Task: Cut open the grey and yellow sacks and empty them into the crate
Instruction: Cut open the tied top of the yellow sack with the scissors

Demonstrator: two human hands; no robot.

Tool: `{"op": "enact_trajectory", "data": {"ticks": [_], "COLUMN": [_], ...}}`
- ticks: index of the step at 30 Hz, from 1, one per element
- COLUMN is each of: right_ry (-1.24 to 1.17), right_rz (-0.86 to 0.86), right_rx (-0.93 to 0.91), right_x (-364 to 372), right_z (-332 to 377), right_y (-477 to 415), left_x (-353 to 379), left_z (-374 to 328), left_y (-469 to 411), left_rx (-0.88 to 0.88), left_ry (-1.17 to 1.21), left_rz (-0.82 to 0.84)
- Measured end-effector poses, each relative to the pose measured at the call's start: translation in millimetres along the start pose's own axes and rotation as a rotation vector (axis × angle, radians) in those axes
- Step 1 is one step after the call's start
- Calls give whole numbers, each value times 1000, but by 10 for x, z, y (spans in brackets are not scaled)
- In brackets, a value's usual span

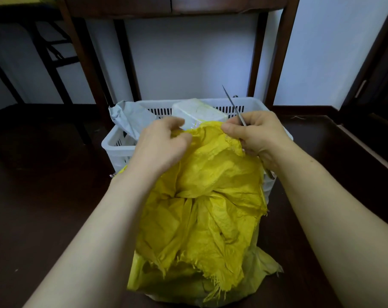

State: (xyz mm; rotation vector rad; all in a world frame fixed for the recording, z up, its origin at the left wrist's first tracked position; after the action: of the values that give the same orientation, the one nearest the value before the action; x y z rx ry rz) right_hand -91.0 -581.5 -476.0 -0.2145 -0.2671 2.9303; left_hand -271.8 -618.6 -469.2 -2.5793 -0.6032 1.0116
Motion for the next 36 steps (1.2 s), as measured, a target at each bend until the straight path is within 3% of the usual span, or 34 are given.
{"op": "enact_trajectory", "data": {"ticks": [6, 7, 10, 12, 14, 17, 19, 21, 25, 28, 30, 31, 33, 34, 36], "right_ry": [118, 141, 236, 264, 444, 740, 624, 434, 409, 501, 506, 389, 23, -145, -299], "right_rz": [-25, -55, -223, -307, -312, -340, -321, -184, 116, 20, -144, -204, -184, -113, 9], "right_rx": [11, 6, 12, 34, 16, -171, -346, -387, -201, -31, -10, 60, 383, 539, 684], "right_x": [-68, -81, -203, -314, -362, -266, -149, -19, 156, 108, 34, -1, -52, -76, -114], "right_z": [-81, -108, -228, -293, -325, -133, 54, 159, -104, -390, -470, -463, -429, -422, -415], "right_y": [-58, -85, -204, -233, -213, -106, -60, -6, 38, 24, -14, -34, -73, -75, -53], "left_x": [-10, -44, -220, -374, -464, -395, -323, -267, -273, -295, -323, -336, -370, -379, -356], "left_z": [7, 20, 143, 237, 304, 332, 298, 271, 270, 386, 527, 629, 786, 810, 686], "left_y": [-14, -24, -96, -101, -86, -63, -49, -41, -86, -131, -148, -171, -213, -218, -174], "left_rx": [-100, -110, -135, -213, -285, -382, -402, -421, -533, -688, -727, -745, -783, -783, -740], "left_ry": [166, 139, -235, -279, -76, 311, 469, 607, 796, 922, 860, 810, 777, 794, 924], "left_rz": [154, 212, 390, 467, 468, 307, 311, 374, 369, 200, -58, -201, -376, -370, -184]}}
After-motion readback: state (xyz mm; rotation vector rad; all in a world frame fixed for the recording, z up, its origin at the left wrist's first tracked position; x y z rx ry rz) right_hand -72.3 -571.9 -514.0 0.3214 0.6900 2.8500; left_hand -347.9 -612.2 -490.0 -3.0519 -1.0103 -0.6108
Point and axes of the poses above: each hand's wrist, its own y-axis away from the middle knuckle, its own x-axis out of the palm, z = x × y, the point moved 1 cm from there along -y, towards the middle knuckle, and after that the axes turned 11 degrees about -z, right-handed, at the moved point
